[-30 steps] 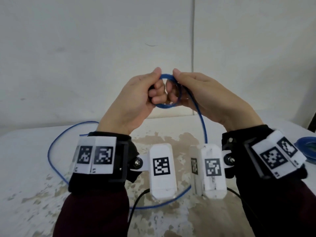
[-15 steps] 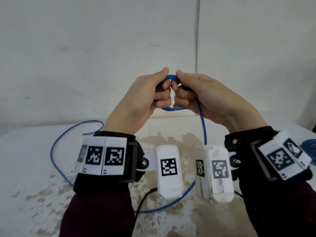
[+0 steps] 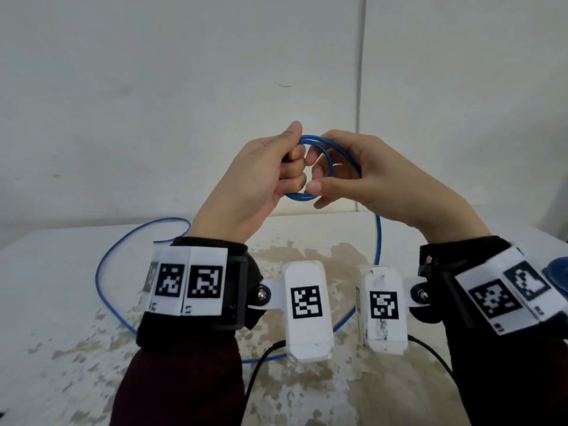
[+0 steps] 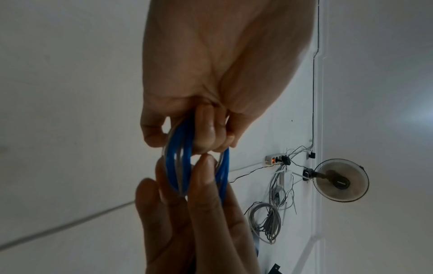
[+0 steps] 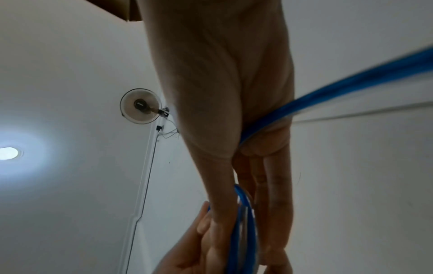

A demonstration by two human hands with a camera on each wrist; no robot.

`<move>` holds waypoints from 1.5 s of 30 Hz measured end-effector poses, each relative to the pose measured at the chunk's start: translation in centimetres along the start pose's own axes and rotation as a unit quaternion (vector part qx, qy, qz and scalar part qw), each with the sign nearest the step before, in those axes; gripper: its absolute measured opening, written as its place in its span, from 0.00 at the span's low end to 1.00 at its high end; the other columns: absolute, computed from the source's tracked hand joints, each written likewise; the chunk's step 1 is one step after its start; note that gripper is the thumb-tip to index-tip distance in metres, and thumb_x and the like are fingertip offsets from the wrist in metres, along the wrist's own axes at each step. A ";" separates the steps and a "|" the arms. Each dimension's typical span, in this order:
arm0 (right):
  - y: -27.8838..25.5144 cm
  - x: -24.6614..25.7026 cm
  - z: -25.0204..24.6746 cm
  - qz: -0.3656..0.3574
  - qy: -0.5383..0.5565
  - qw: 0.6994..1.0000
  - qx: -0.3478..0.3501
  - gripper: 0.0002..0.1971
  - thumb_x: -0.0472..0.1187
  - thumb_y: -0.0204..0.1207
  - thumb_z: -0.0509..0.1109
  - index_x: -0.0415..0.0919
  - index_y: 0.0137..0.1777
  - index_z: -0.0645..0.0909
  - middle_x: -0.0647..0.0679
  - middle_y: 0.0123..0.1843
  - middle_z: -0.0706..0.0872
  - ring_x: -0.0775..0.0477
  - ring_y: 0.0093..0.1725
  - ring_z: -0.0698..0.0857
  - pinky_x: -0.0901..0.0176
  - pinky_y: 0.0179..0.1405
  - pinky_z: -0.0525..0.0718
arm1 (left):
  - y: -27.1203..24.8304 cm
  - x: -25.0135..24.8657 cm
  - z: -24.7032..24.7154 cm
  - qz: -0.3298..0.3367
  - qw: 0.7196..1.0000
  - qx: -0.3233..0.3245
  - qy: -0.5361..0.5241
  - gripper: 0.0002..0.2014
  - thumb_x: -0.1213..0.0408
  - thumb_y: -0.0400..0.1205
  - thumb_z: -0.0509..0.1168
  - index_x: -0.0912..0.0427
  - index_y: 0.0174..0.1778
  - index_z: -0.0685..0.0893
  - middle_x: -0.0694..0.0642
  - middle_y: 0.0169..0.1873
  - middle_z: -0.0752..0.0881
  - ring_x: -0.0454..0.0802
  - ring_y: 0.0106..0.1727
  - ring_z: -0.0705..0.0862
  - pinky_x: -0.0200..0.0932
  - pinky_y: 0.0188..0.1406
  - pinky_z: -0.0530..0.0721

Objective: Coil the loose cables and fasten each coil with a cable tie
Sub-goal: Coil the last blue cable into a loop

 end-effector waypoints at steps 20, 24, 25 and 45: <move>0.7 -1.9 0.5 0.106 0.178 0.977 -0.041 0.24 0.47 0.87 0.52 0.37 0.40 0.84 0.47 0.38 0.86 0.49 0.40 0.84 0.57 0.40 0.87 | 0.0 -0.7 -0.7 0.032 0.995 -0.088 -0.039 0.20 0.56 0.90 0.49 0.56 0.31 0.65 0.47 0.21 0.58 0.43 0.21 0.56 0.34 0.22 0.57; 0.6 -2.3 0.6 0.143 0.137 0.979 -0.049 0.25 0.50 0.87 0.52 0.39 0.36 0.84 0.48 0.36 0.86 0.50 0.39 0.86 0.59 0.40 0.88 | 0.1 -0.2 -0.6 0.031 0.994 -0.102 -0.036 0.20 0.55 0.90 0.49 0.56 0.31 0.65 0.47 0.21 0.58 0.44 0.22 0.56 0.36 0.23 0.57; 0.6 -2.4 0.5 0.147 0.122 0.980 -0.050 0.25 0.51 0.87 0.52 0.39 0.36 0.84 0.47 0.36 0.86 0.51 0.38 0.86 0.59 0.40 0.87 | 0.1 0.0 -0.6 0.030 0.993 -0.104 -0.037 0.20 0.55 0.90 0.49 0.56 0.31 0.65 0.47 0.21 0.58 0.44 0.22 0.56 0.36 0.23 0.57; 1.3 -1.8 1.0 0.079 0.283 0.950 -0.106 0.18 0.40 0.88 0.51 0.36 0.45 0.81 0.53 0.23 0.68 0.51 0.32 0.74 0.60 0.47 0.81 | 0.5 0.6 -0.7 -0.005 0.994 -0.059 -0.092 0.21 0.55 0.89 0.49 0.57 0.30 0.66 0.50 0.19 0.63 0.46 0.20 0.64 0.34 0.24 0.73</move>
Point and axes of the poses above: each hand's wrist, its own y-axis towards the middle knuckle, its own z-axis out of the palm, x = y × z, the point moved 7 cm from there along y, towards the middle knuckle
